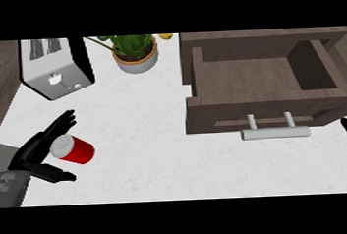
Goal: Pick up the can, place it into the drawer and close the drawer
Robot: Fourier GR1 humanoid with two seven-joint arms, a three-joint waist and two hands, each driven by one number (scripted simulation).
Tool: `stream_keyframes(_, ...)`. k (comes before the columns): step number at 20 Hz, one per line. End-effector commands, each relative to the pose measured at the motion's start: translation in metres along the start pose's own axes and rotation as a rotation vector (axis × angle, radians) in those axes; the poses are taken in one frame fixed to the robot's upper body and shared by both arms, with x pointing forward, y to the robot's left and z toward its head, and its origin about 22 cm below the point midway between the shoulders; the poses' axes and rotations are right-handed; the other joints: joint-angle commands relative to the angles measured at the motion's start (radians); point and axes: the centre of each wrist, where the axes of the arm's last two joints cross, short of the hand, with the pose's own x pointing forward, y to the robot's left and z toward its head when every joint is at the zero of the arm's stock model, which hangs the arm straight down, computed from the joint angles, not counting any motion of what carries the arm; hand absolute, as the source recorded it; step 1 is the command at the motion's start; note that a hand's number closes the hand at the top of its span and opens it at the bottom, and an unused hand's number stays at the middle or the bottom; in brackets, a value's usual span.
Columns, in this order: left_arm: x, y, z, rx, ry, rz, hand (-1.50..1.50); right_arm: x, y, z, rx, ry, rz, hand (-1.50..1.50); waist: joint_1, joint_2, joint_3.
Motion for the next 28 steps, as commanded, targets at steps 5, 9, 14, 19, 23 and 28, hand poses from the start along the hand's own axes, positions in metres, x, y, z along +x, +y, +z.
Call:
stream_keyframes(5,-0.011,-0.018,-0.012,-0.085,-0.068,0.1,-1.5,0.002,-0.006,0.0,0.012,-0.001,-0.004,-1.5,-0.003,0.003,-0.004)
stream_keyframes(9,-0.002,-0.024,-0.032,-0.132,-0.079,0.077,-1.5,0.008,0.004,-0.003,-0.005,-0.007,-0.022,-1.5,-0.002,0.003,-0.004)
stream_keyframes(14,-0.002,-0.027,-0.035,-0.139,-0.081,0.102,-1.5,0.016,-0.001,0.007,-0.013,-0.001,-0.019,-1.5,0.001,0.001,-0.004)
stream_keyframes(19,-0.003,-0.039,-0.04,-0.173,-0.104,0.123,1.5,0.021,-0.005,-0.003,-0.014,-0.016,-0.014,-1.5,0.007,0.0,-0.003)
stream_keyframes(23,-0.008,-0.053,-0.044,-0.177,-0.134,0.18,1.5,0.009,-0.006,0.014,-0.028,-0.006,-0.019,-1.5,0.003,-0.001,-0.003)
stream_keyframes(28,0.013,-0.052,-0.057,-0.252,-0.137,0.191,1.5,0.008,-0.007,0.003,-0.036,-0.01,0.002,-1.5,0.023,-0.006,-0.001)
